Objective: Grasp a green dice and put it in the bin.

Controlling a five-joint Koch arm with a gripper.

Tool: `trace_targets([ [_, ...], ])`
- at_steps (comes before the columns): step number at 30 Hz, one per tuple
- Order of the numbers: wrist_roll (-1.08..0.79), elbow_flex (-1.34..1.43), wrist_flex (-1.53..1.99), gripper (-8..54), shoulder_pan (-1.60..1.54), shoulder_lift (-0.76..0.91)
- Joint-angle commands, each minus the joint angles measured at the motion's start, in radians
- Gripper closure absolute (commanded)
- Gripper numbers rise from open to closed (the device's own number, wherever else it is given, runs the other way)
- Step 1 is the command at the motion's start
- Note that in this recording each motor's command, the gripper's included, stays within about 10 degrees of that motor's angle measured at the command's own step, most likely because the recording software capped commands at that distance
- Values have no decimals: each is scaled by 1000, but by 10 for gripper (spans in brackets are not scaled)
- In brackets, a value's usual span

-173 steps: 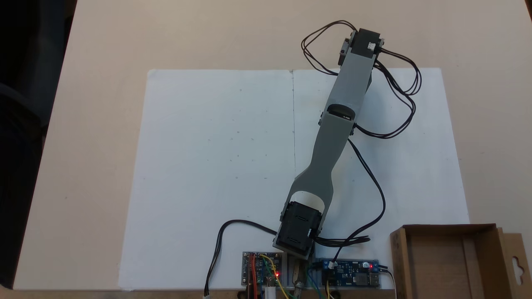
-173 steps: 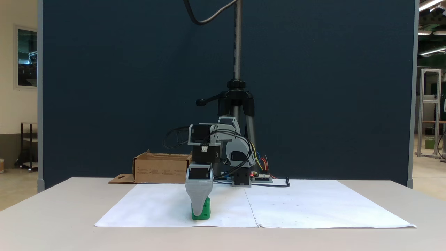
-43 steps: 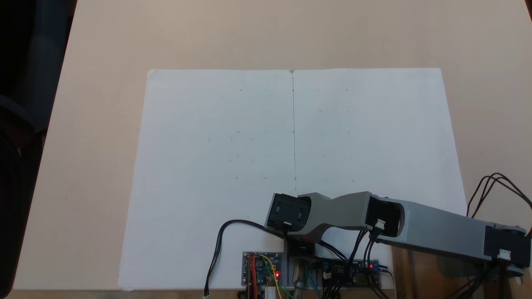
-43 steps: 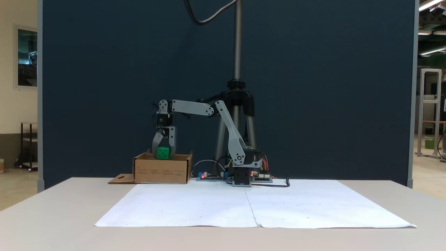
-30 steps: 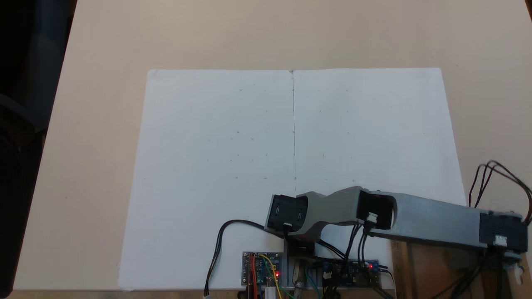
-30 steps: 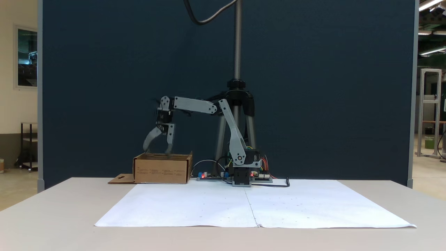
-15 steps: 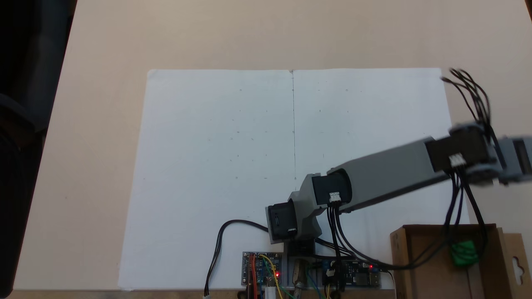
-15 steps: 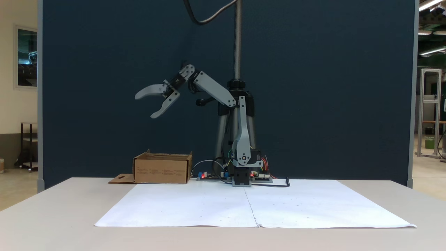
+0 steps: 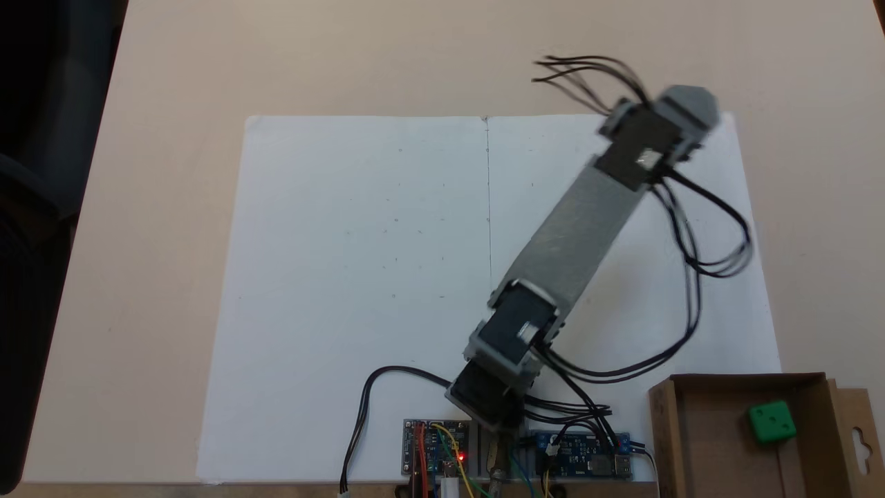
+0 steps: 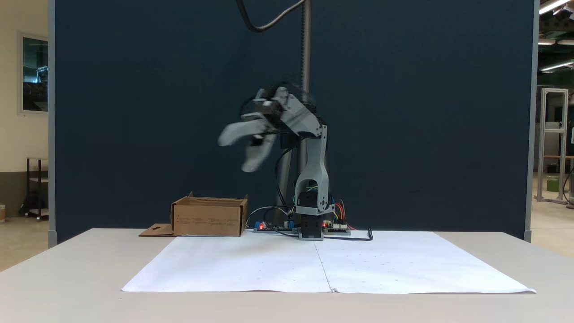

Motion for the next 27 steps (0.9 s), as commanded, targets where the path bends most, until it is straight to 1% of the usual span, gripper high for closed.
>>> trace_targets([
  [1,55,63,-127,12,-74,118],
  [8,51,515,-413,2,-258,368],
  [13,46,822,-587,-2,-299,518],
  [17,-14,1117,-741,7,-311,630],
  [20,-100,1324,-859,26,-362,683],
  [23,-173,1477,-971,33,-428,689],
  [27,-202,1655,-1118,33,-489,699],
])
